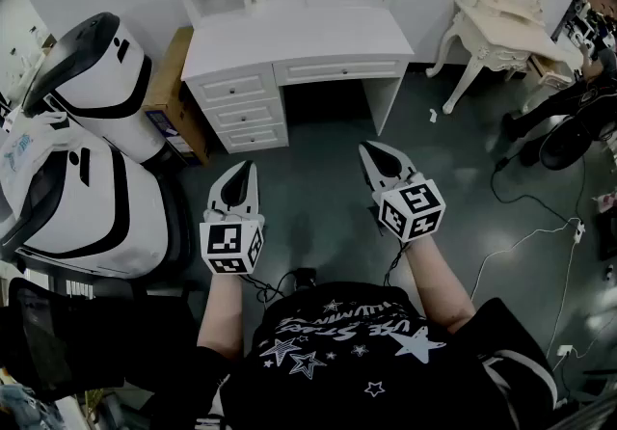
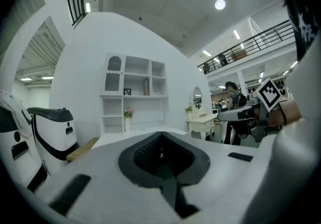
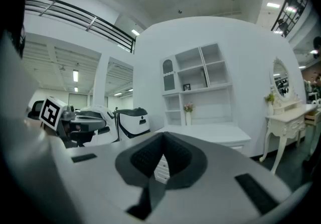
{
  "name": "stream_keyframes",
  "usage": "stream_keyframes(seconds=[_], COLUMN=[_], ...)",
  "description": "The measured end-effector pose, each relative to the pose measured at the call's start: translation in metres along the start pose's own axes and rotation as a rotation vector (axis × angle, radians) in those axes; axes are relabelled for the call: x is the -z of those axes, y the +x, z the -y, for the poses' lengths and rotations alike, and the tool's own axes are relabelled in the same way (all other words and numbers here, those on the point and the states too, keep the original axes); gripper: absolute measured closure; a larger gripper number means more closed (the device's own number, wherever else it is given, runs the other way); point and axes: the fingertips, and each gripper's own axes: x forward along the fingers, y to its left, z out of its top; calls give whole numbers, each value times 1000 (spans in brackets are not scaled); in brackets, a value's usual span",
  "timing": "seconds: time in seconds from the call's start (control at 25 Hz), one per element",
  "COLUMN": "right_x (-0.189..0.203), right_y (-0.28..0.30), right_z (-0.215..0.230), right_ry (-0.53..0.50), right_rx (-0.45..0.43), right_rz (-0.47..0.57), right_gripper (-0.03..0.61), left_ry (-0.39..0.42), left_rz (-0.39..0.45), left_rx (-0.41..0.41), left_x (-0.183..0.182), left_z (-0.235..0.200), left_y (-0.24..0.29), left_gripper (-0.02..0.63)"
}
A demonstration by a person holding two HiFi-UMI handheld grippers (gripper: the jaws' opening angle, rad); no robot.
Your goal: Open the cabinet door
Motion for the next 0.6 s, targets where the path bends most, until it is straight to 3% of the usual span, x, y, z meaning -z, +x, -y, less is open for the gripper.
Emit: stream_keyframes(seconds=[0.24,0.6], right_x=[2,-8], right_y=[11,40], right_z=[1,-11], right_ry=[10,2], right_rx=[-3,28], right_rz=[-8,22], right_gripper=[574,574], left_ry=[-2,-35], left_rz=[-23,8], left_rx=[-12,-24], left_x=[12,13], left_z=[-10,-49], left_y=[-1,-11], left_gripper=[604,604])
